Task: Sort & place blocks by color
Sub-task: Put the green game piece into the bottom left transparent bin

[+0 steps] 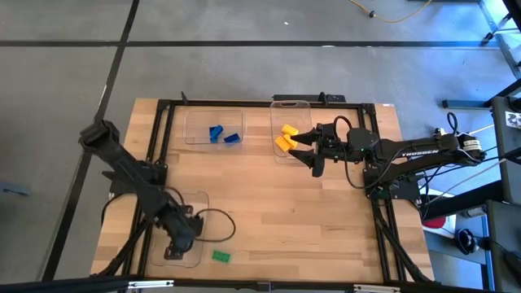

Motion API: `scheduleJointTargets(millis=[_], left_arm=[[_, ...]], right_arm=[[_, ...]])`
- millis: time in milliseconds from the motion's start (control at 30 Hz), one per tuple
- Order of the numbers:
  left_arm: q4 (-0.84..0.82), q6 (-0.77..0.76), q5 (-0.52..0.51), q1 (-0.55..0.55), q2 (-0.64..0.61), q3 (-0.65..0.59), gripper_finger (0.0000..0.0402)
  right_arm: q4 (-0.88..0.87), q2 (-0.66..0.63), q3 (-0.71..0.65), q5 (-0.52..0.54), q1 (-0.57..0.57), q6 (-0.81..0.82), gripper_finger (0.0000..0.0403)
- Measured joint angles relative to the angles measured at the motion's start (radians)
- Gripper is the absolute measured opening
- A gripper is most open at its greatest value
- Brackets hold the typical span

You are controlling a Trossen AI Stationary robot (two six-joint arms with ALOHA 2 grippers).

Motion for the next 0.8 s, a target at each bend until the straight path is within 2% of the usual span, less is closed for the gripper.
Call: scheduleJointTargets(millis=[200, 333, 567, 800], left_arm=[[-0.092, 0.009, -0.044, 0.073, -0.181, 0.032, 0.0195], [-0.172, 0.107, -0.117, 0.145, -0.218, 0.131, 0.0192], [-0.406, 0.393, -0.136, 0.249, -0.053, 0.372, 0.0191], [-0.44, 0.435, -0.097, 0.28, 0.104, 0.556, 0.0211]], right_arm=[[0.0, 0.0, 0.0, 0.0, 0.0, 0.0, 0.031], [0.0, 0.0, 0.0, -0.001, 0.0, 0.001, 0.031], [-0.001, 0.0, 0.0, -0.001, 0.0, 0.001, 0.031], [-0.012, 0.0, 0.0, -0.003, 0.0, 0.001, 0.031]])
